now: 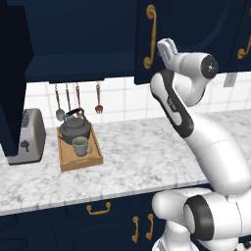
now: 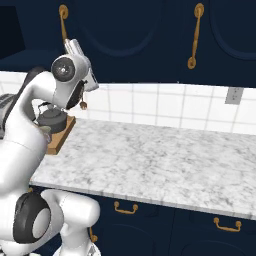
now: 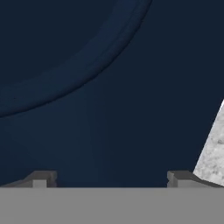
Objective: Pick the kettle from the counter and place it on the tray. Then pick the mug from the cabinet and place it on the tray. Then close the cabinet doors.
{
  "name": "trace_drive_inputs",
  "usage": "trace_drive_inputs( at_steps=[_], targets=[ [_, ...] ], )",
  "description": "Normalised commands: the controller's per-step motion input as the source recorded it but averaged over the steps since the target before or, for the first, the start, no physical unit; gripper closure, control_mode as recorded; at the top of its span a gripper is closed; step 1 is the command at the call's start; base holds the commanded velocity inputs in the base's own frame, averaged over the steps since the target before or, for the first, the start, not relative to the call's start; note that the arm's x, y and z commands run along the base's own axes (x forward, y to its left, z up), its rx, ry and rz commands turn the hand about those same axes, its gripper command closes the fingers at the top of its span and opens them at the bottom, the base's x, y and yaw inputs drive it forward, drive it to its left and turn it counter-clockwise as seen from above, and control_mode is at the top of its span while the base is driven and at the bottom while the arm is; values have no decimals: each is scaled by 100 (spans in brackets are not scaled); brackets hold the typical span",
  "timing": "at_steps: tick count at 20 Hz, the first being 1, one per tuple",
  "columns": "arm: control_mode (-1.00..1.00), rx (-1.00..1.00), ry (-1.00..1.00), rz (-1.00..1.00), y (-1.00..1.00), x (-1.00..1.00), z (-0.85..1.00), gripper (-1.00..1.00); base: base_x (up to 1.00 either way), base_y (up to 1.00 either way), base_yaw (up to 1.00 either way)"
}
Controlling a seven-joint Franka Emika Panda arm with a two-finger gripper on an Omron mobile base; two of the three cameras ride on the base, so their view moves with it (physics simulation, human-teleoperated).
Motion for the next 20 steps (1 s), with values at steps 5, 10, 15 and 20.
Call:
trace_drive_inputs(
  at_steps=[5,10,15,20],
  targets=[
    [-100,0,9,-12,-10,82,-10,-100,0,0,0],
    [-100,0,6,-8,-10,63,-12,-100,0,0,0],
    [-100,0,5,-9,-16,33,-19,-100,0,0,0],
    [-100,0,2,-8,-12,-27,-3,-100,0,0,0]
  ],
)
